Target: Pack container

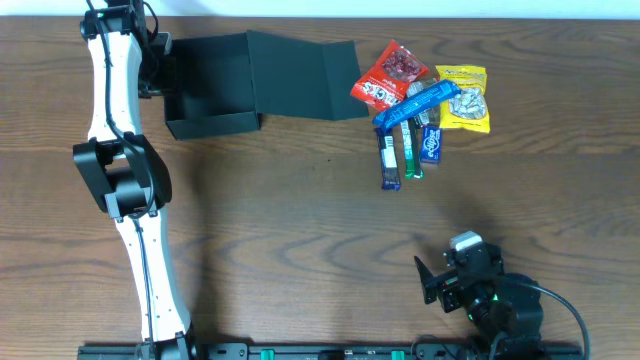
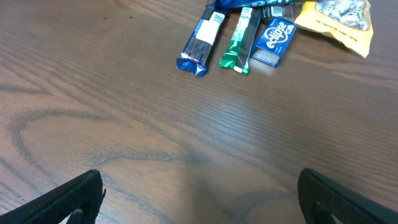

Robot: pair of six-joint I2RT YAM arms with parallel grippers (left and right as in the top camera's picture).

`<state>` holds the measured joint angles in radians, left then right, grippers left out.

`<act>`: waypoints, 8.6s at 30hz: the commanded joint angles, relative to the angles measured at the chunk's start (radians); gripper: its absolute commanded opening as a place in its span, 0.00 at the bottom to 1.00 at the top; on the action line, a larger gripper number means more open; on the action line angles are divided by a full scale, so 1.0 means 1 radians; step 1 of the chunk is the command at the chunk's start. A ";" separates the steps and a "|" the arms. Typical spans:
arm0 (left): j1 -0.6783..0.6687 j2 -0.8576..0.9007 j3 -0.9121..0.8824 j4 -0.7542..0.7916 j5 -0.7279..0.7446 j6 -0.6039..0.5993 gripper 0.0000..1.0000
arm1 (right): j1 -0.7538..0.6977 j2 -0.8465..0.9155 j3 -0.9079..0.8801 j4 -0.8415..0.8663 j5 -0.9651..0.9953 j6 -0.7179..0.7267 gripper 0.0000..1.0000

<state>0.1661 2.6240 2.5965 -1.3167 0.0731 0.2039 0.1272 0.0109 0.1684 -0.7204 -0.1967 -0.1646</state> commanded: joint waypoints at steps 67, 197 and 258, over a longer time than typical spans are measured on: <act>-0.205 -0.415 -0.316 -0.339 -0.188 -0.672 0.06 | -0.007 -0.005 -0.003 -0.001 0.006 0.011 0.99; -0.592 -1.178 -0.952 0.058 -0.307 -0.410 0.95 | -0.007 -0.005 -0.003 0.187 -0.144 0.568 0.99; -0.336 -0.935 -0.952 0.504 -0.237 -0.360 0.95 | 0.007 2.307 1.917 -0.269 0.144 0.958 0.99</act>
<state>-0.1829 1.6878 1.6459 -0.8173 -0.2077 -0.1604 0.1299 2.3146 2.0697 -0.9894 -0.0742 0.7815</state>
